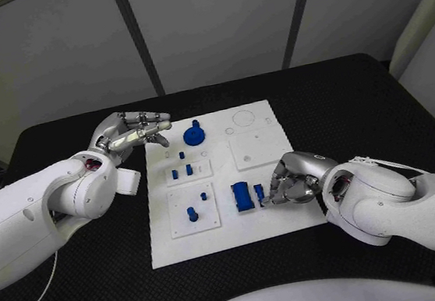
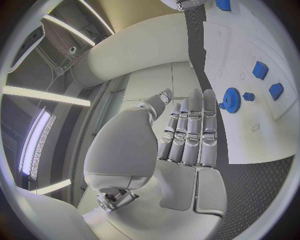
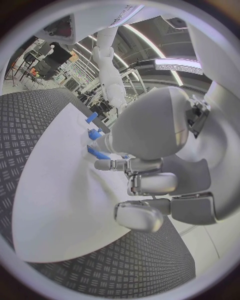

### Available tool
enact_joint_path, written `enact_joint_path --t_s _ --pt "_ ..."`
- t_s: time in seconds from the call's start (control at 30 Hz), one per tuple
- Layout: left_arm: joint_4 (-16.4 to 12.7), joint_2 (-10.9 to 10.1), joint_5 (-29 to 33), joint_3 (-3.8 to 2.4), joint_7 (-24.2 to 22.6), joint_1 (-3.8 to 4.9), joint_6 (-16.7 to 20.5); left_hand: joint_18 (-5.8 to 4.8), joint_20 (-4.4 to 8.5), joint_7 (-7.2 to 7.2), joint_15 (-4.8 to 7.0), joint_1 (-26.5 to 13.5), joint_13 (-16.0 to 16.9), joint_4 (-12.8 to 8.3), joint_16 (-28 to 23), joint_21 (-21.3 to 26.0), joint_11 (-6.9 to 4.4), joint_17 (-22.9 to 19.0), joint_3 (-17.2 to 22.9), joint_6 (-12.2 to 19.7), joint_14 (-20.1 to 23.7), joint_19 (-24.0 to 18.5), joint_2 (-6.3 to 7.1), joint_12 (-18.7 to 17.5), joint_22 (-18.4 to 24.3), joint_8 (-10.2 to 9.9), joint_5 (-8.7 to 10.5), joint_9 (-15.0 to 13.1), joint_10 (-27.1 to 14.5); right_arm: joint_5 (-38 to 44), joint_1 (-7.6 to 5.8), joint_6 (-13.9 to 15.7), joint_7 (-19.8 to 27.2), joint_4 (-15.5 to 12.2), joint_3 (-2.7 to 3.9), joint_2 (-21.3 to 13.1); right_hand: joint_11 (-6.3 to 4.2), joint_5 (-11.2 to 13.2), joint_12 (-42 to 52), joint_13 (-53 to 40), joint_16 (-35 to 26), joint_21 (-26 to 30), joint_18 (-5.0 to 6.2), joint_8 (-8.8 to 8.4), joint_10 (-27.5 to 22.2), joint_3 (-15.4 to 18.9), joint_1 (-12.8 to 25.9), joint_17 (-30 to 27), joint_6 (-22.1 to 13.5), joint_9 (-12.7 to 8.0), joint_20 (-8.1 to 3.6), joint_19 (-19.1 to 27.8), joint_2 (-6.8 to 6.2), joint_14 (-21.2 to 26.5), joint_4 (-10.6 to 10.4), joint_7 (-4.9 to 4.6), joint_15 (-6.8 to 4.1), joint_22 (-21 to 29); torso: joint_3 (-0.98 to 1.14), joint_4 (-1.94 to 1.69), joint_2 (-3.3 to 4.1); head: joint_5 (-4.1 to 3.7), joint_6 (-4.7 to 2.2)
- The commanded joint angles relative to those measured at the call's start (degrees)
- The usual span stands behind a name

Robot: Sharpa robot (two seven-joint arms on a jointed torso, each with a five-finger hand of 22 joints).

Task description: Assemble the parts on the task board

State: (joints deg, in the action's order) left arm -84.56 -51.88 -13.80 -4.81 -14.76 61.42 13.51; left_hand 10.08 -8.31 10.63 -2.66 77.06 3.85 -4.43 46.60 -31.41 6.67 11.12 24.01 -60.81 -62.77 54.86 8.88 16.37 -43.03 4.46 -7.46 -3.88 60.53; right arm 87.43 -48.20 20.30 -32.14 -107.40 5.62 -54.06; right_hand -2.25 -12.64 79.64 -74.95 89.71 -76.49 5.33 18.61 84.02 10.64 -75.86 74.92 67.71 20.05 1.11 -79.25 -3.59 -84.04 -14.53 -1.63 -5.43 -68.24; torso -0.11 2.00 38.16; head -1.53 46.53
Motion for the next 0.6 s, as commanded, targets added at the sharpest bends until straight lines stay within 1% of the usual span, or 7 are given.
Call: enact_joint_path --t_s 0.03,0.2,0.33,0.43,0.6 --pt "-0.04 0.03 0.12 -0.04 -0.22 0.04 -0.51 0.26 -0.08 -0.37 0.11 -0.18 -0.08 -0.1 -0.33 0.27 0.08 -0.08 0.19 0.07 0.09 -0.18 -0.66 0.44 0.04 -0.07 0.22 0.1 -0.46 0.3 0.02 -1.29 0.48 0.66 -0.06 0.28 -0.11 0.38 -0.3 -7.73 0.29 0.28 -0.73 0.31 2.05 0.03 -0.25 15.08 -0.46 0.08 -0.18 0.17 0.39 -5.96 -0.23 0.03 -0.16 -0.01 -0.02 -0.02 -0.04 0.08 0.12" --pt "-0.03 0.05 0.12 -0.04 -0.2 0.02 -0.54 0.26 -0.08 -0.37 0.11 -0.18 -0.08 -0.1 -0.33 0.27 0.08 -0.08 0.19 0.07 0.09 -0.18 -0.66 0.44 0.04 -0.07 0.22 0.1 -0.46 0.3 0.02 -0.88 0.85 0.98 -0.06 0.74 -0.1 0.55 -0.23 -7.78 0.29 0.23 -0.75 0.36 2.08 0.1 -0.16 15.08 -0.46 0.12 -0.18 0.13 0.52 -5.96 -0.36 0.0 -0.16 -0.09 0.0 0.05 -0.04 0.1 0.12" --pt "-0.03 0.06 0.12 -0.04 -0.19 0.0 -0.58 0.26 -0.08 -0.37 0.11 -0.18 -0.08 -0.1 -0.33 0.27 0.08 -0.08 0.19 0.07 0.09 -0.18 -0.66 0.44 0.04 -0.07 0.22 0.1 -0.46 0.29 0.02 -0.28 1.21 0.96 -0.06 0.86 -0.09 0.65 -0.2 -7.8 0.29 0.24 -0.74 0.4 2.09 0.21 -0.01 15.08 -0.46 0.16 -0.18 0.14 0.59 -5.96 -0.53 -0.01 -0.16 -0.08 -0.01 0.03 -0.09 0.1 0.07" --pt "-0.03 0.03 0.12 -0.04 -0.2 -0.02 -0.57 0.26 -0.08 -0.37 0.11 -0.18 -0.08 -0.1 -0.33 0.27 0.08 -0.08 0.19 0.07 0.09 -0.18 -0.66 0.44 0.04 -0.07 0.22 0.1 -0.46 0.21 0.03 0.71 1.8 0.77 -0.06 0.76 -0.08 0.73 -0.23 -7.79 0.29 0.24 -0.75 0.46 2.09 0.4 0.32 15.08 -0.49 0.21 -0.18 0.12 0.69 -5.96 -0.85 -0.03 -0.15 -0.1 -0.03 0.08 -0.12 0.08 0.01" --pt "-0.07 -0.01 0.12 -0.04 -0.25 -0.07 -0.55 0.25 -0.1 -0.35 0.09 -0.25 -0.08 -0.06 -0.33 0.29 0.1 -0.08 0.18 0.11 0.11 -0.19 -0.66 0.46 0.04 -0.09 0.22 0.1 -0.5 -1.63 0.02 3.52 4.53 0.03 -0.05 0.07 0.03 0.35 -0.63 -7.54 0.29 0.57 -0.65 0.29 1.93 0.76 0.75 15.08 -1.01 0.21 -0.15 0.38 0.74 -5.96 -1.41 -0.18 -0.09 0.39 -0.02 0.06 -0.17 0.08 -0.22"
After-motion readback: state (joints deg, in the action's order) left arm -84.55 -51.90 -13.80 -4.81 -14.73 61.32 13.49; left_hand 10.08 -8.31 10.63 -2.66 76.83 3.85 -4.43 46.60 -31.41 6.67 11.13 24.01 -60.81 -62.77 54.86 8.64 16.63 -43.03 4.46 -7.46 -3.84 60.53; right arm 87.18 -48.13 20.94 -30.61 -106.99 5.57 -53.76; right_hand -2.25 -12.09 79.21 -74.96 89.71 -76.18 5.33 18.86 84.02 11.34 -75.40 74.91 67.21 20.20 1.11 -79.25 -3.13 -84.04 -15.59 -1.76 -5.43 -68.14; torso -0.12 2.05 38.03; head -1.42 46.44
